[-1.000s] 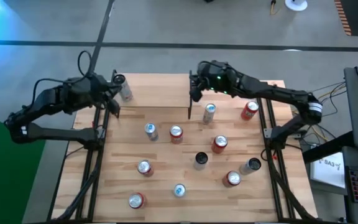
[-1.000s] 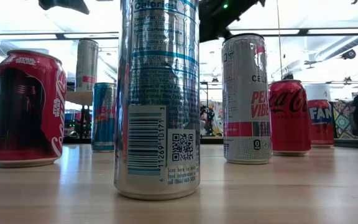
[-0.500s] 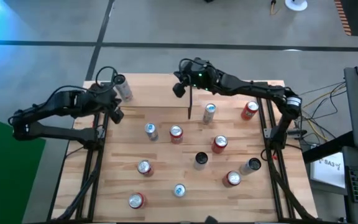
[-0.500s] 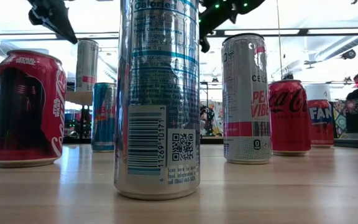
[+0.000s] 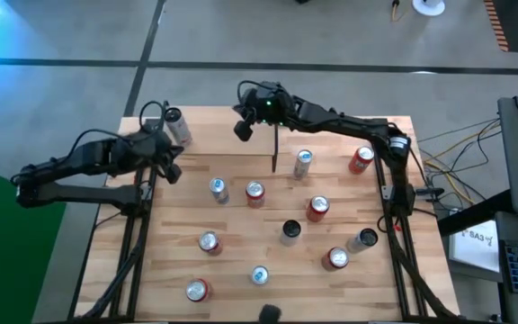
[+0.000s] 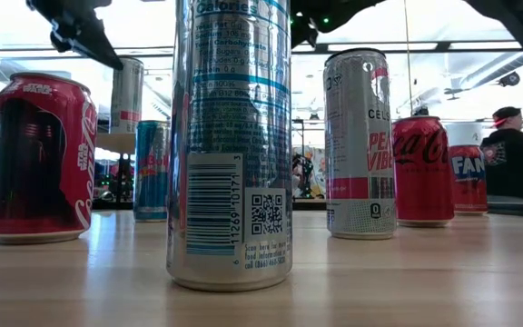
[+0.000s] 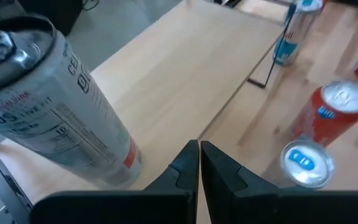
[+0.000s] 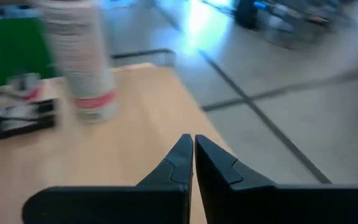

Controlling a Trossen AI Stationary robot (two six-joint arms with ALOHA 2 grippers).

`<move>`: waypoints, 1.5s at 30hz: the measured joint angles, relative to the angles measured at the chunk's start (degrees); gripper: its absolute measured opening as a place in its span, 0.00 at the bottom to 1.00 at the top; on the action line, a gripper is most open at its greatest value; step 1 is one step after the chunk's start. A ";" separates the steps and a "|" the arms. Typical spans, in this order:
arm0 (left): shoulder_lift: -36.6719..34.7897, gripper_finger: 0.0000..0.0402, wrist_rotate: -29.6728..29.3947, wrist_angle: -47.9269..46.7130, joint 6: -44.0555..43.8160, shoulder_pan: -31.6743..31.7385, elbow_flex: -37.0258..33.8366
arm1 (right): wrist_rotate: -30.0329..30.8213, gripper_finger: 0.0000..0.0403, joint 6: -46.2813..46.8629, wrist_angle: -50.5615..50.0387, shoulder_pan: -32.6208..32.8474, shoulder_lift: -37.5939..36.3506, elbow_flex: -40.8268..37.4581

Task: Place canned beverage on shelf
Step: Put the white pink soda can on the shelf

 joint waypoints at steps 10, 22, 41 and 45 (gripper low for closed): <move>-7.34 0.00 -1.32 6.39 3.00 0.00 -7.35 | -5.66 0.02 -3.70 1.25 0.01 8.64 9.94; -12.17 0.00 -6.29 15.71 5.51 0.01 -13.66 | -5.98 0.02 -4.41 1.56 0.04 16.88 21.01; -13.65 0.00 -12.65 21.71 7.85 0.07 -16.72 | -9.88 0.02 0.18 14.47 0.49 22.89 24.36; -13.64 0.00 -12.62 21.84 7.47 0.07 -17.23 | -10.80 0.02 0.58 17.35 0.52 23.52 24.36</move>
